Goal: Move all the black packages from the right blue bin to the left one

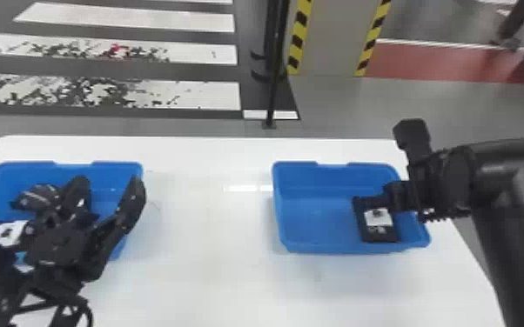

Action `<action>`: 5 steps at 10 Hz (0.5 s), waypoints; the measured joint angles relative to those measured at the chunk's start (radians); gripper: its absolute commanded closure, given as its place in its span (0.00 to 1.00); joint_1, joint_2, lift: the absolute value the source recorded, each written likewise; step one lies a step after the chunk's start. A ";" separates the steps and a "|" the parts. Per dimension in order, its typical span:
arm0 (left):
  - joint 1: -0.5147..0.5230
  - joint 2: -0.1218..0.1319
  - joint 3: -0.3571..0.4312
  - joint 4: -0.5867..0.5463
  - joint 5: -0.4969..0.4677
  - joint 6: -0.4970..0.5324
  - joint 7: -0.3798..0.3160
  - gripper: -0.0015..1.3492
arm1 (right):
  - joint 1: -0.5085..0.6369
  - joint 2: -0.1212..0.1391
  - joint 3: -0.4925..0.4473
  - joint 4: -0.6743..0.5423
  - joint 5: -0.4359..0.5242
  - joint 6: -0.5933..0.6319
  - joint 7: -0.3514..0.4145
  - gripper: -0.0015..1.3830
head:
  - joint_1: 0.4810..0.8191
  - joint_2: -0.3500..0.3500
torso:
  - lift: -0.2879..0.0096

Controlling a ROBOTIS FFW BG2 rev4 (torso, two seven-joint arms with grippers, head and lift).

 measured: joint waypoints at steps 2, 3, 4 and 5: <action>0.001 0.001 -0.002 0.000 -0.003 -0.017 -0.001 0.17 | -0.001 0.000 0.001 0.024 -0.010 0.000 -0.064 0.16 | 0.63 0.29 | 0.50; 0.001 0.002 -0.001 0.000 -0.005 -0.025 -0.001 0.17 | 0.002 0.000 0.002 0.040 -0.016 0.000 -0.082 0.16 | 0.63 0.29 | 0.50; 0.003 0.002 0.000 0.000 -0.005 -0.026 -0.001 0.17 | 0.004 0.000 0.002 0.058 -0.019 0.000 -0.092 0.16 | 0.63 0.28 | 0.50; 0.005 0.001 0.002 0.000 0.000 -0.026 -0.001 0.17 | 0.009 0.000 0.002 0.075 -0.024 0.000 -0.098 0.16 | 0.63 0.28 | 0.50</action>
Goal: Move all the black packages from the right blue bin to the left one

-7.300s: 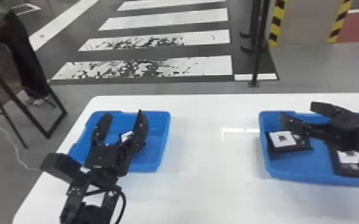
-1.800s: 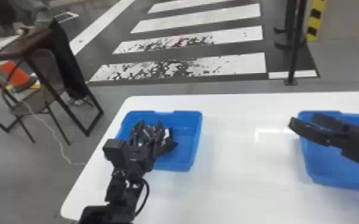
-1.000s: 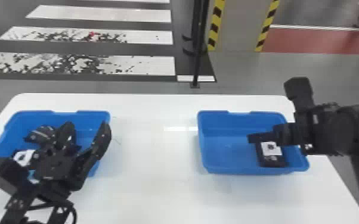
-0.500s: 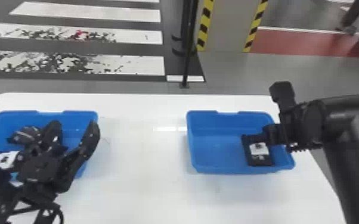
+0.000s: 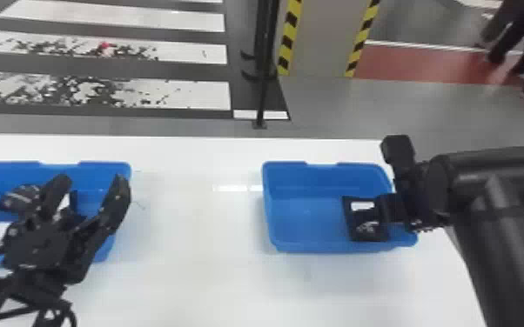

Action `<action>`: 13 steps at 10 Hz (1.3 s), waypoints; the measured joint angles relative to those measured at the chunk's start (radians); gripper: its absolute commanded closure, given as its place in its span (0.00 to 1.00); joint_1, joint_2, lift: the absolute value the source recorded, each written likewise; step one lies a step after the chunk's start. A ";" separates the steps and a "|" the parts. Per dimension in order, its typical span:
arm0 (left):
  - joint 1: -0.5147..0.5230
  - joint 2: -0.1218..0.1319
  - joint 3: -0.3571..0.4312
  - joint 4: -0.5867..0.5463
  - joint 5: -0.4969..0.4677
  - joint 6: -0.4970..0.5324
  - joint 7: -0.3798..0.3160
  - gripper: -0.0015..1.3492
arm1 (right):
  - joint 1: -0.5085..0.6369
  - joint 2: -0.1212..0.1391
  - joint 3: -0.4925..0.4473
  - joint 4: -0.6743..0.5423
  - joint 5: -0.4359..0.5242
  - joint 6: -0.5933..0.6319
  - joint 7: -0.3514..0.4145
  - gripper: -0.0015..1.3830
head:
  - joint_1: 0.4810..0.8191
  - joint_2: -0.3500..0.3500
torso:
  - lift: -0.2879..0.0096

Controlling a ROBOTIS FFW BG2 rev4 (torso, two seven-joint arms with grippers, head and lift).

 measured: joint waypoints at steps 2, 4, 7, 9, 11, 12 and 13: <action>0.003 -0.001 0.003 0.000 0.004 -0.005 0.000 0.17 | 0.015 0.002 0.000 0.012 -0.016 0.000 -0.015 0.16 | 0.63 0.28 | 0.50; 0.003 -0.001 0.003 0.000 0.004 -0.006 0.000 0.17 | 0.027 0.003 -0.003 0.014 -0.032 0.000 -0.035 0.29 | 0.63 0.28 | 0.50; 0.006 -0.001 0.004 0.000 0.007 -0.010 0.000 0.17 | 0.050 0.004 -0.026 0.007 -0.057 0.000 -0.043 0.77 | 0.63 0.28 | 0.50; 0.009 -0.002 0.007 0.000 0.010 -0.021 0.000 0.17 | 0.104 0.010 -0.054 -0.051 -0.087 0.000 -0.046 0.79 | 0.63 0.29 | 0.50; 0.011 -0.005 0.011 0.000 0.013 -0.035 0.000 0.17 | 0.176 0.013 -0.062 -0.125 -0.108 -0.001 -0.039 0.80 | 0.63 0.31 | 0.50; 0.012 -0.005 0.012 0.000 0.016 -0.041 0.000 0.17 | 0.218 0.017 -0.068 -0.161 -0.107 -0.010 -0.009 0.80 | 0.63 0.32 | 0.50; 0.013 -0.006 0.013 0.000 0.019 -0.045 0.000 0.17 | 0.251 0.022 -0.075 -0.176 -0.101 -0.071 0.021 0.80 | 0.63 0.34 | 0.50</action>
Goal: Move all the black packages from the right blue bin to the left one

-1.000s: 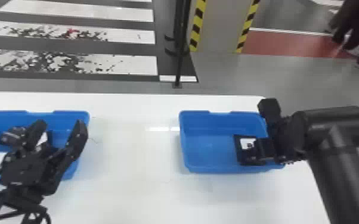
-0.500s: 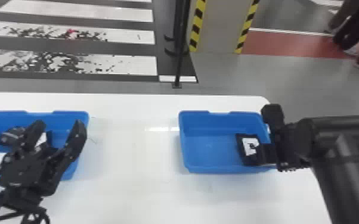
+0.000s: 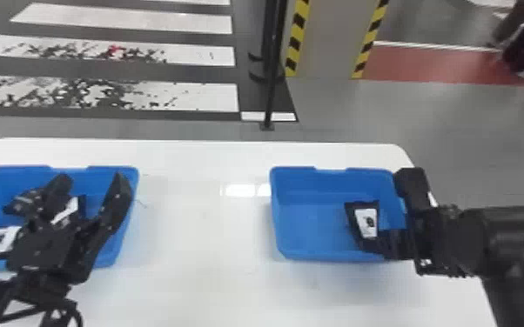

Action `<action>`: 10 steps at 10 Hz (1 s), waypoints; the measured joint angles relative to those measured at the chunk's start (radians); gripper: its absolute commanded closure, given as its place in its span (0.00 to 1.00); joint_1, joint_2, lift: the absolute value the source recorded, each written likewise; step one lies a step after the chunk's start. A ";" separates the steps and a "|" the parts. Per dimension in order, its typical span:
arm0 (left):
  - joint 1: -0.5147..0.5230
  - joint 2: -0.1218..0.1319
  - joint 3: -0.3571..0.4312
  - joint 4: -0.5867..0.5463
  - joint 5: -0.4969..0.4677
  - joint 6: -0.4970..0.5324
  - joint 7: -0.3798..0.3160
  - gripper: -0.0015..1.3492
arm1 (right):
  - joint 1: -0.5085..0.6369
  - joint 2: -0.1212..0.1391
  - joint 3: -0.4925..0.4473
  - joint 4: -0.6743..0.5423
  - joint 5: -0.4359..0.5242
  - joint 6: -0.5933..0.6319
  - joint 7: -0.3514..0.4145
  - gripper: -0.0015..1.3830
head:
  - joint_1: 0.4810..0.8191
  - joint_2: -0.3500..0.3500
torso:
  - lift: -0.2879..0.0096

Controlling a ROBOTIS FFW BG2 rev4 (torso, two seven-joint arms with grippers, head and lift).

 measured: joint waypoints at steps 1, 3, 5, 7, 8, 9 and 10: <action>0.000 0.000 0.000 0.000 0.001 -0.002 0.000 0.17 | 0.019 0.004 -0.005 -0.004 0.007 -0.078 0.023 0.80 | 0.63 0.35 | 0.50; 0.000 0.000 -0.003 0.000 0.003 -0.003 0.000 0.17 | 0.024 0.006 -0.011 0.002 0.020 -0.183 0.051 0.80 | 0.63 0.36 | 0.50; 0.001 0.000 -0.002 0.000 0.004 -0.004 0.000 0.17 | 0.037 0.006 -0.015 -0.016 0.022 -0.283 0.097 0.80 | 0.63 0.37 | 0.50; 0.000 0.000 -0.007 0.000 0.007 -0.009 0.000 0.17 | 0.044 0.005 -0.011 -0.069 0.014 -0.415 0.203 0.80 | 0.63 0.43 | 0.50; -0.002 0.001 -0.015 0.000 0.009 -0.017 0.000 0.17 | 0.040 0.001 0.009 -0.089 -0.002 -0.487 0.264 0.80 | 0.63 0.45 | 0.50; -0.006 0.004 -0.031 0.000 0.022 -0.030 0.000 0.17 | 0.026 -0.008 0.047 -0.095 -0.025 -0.555 0.323 0.80 | 0.63 0.50 | 0.50; -0.011 0.009 -0.055 -0.007 0.046 -0.040 0.000 0.17 | 0.001 -0.019 0.100 -0.088 -0.050 -0.608 0.367 0.80 | 0.63 0.55 | 0.50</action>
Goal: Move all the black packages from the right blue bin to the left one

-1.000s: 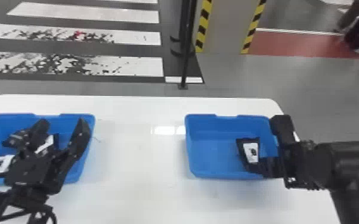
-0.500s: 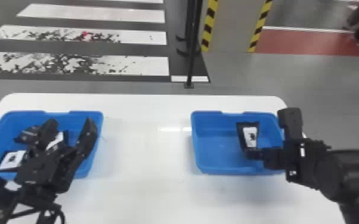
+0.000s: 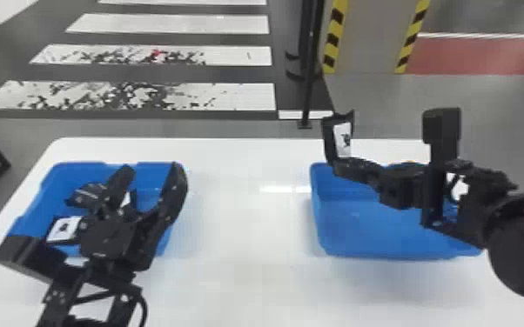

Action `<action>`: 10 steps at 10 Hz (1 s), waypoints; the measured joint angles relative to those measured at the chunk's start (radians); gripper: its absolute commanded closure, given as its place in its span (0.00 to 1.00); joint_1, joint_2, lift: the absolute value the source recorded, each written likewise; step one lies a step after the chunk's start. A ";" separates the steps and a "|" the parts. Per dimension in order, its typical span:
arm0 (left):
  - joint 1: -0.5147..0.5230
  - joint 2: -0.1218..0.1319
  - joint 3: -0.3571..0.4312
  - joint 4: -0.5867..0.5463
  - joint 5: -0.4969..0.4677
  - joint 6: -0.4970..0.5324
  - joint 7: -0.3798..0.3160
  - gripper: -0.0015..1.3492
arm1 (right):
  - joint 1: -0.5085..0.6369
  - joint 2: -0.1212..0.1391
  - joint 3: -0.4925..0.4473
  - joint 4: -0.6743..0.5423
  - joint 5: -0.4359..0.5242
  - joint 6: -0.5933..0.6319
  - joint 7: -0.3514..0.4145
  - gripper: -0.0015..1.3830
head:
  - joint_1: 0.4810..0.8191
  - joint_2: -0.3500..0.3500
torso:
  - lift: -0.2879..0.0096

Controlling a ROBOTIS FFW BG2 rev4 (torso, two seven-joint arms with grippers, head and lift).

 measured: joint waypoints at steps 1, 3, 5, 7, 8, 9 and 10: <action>-0.003 0.008 -0.029 -0.016 0.020 -0.003 0.000 0.17 | -0.023 -0.007 0.056 0.004 -0.030 -0.034 0.015 0.80 | 0.63 0.59 | 0.50; -0.020 0.030 -0.106 -0.040 0.040 0.015 0.000 0.17 | -0.065 -0.013 0.168 0.009 -0.090 -0.065 0.015 0.80 | 0.63 0.62 | 0.50; -0.040 0.047 -0.159 -0.042 0.032 0.057 0.000 0.17 | -0.117 -0.014 0.284 0.032 -0.144 -0.075 0.009 0.80 | 0.63 0.66 | 0.50; -0.049 0.050 -0.165 -0.042 0.005 0.095 0.000 0.17 | -0.155 -0.014 0.380 0.038 -0.188 -0.075 0.000 0.80 | 0.63 0.72 | 0.50; -0.048 0.050 -0.162 -0.042 -0.003 0.105 0.000 0.17 | -0.159 -0.014 0.408 0.029 -0.206 -0.069 0.000 0.80 | 0.63 0.75 | 0.50; -0.046 0.049 -0.159 -0.042 -0.007 0.108 0.000 0.17 | -0.160 -0.015 0.429 0.019 -0.222 -0.062 -0.002 0.80 | 0.63 0.78 | 0.50; -0.045 0.048 -0.156 -0.043 -0.008 0.114 0.000 0.17 | -0.160 -0.017 0.450 0.012 -0.239 -0.053 -0.004 0.80 | 0.63 0.80 | 0.50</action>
